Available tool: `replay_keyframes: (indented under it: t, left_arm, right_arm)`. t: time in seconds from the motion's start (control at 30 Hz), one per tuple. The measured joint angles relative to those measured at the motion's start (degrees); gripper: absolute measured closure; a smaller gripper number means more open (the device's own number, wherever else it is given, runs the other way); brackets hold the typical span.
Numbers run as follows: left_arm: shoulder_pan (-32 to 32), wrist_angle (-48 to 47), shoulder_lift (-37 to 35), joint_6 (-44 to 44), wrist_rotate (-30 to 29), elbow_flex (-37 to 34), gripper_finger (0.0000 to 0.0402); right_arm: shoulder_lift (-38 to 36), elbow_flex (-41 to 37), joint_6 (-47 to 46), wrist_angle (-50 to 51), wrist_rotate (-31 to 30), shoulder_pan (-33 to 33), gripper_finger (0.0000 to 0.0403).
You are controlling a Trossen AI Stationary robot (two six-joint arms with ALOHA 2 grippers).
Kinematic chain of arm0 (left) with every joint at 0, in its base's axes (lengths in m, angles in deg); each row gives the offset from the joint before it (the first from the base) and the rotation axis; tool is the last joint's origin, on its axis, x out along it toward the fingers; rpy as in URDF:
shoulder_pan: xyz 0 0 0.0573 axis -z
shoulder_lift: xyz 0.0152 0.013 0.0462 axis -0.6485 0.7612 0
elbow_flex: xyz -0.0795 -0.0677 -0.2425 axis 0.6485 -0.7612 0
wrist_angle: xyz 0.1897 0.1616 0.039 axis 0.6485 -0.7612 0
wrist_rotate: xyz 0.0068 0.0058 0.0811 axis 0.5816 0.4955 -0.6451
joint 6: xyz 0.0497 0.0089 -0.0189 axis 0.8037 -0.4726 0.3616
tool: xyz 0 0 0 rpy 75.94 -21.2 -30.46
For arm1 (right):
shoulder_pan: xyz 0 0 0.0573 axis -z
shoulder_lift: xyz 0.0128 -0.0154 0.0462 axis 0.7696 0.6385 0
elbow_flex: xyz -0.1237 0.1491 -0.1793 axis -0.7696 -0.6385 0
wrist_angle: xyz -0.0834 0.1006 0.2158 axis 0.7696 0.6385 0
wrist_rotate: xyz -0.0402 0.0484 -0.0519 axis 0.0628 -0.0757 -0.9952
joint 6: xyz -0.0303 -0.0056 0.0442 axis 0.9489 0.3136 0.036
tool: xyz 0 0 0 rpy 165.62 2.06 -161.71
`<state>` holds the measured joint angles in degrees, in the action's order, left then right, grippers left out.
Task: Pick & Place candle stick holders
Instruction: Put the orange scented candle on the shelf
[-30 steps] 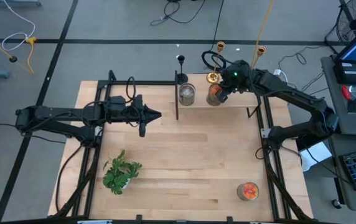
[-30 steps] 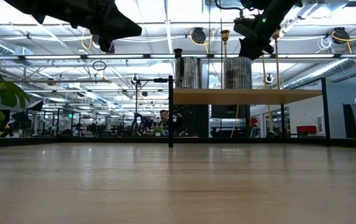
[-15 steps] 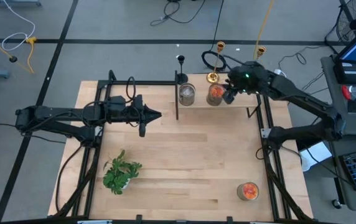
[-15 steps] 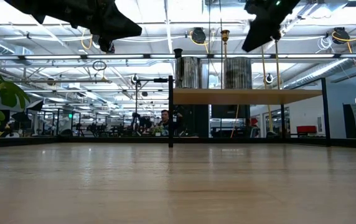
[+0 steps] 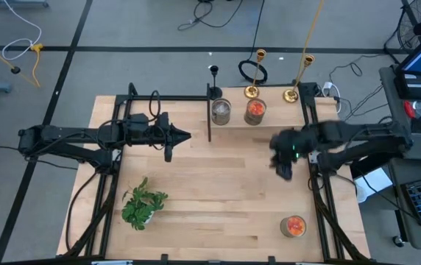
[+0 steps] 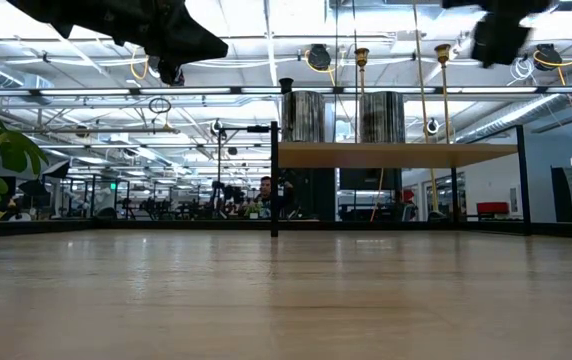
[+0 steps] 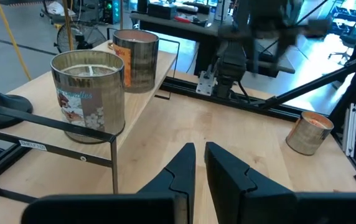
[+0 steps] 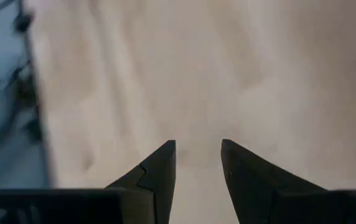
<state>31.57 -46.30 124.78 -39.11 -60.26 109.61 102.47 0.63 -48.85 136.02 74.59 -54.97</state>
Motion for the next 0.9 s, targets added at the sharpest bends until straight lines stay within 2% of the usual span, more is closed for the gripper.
replay_keyframes:
  t: [0.23, 0.4, 0.5, 0.77, 0.9]
  left_arm:
    - [0.01, -0.02, 0.0, -1.46, 0.0, 0.0, 0.0362]
    - [-0.01, -0.87, 0.0, -1.94, 0.02, 0.0, 0.0362]
    - [0.01, -1.72, 0.0, -1.92, 0.0, 0.0, 0.0362]
    - [0.01, -1.73, 0.0, -1.19, -0.04, -0.01, 0.0362]
    - [0.01, -1.15, -0.02, -0.92, -0.07, 0.0, 0.0362]
  right_arm:
    - [0.03, -10.03, -20.72, 0.81, 0.24, -12.97, 0.0277]
    - [0.03, -14.87, -32.12, 0.64, 9.09, -17.76, 0.0277]
    - [0.0, -16.57, -39.97, -0.68, 12.15, -20.86, 0.0277]
    - [1.27, -17.99, -57.98, -12.43, 12.0, -31.11, 0.0277]
    - [3.63, -17.99, -62.75, -13.85, 12.08, -35.17, 0.0277]
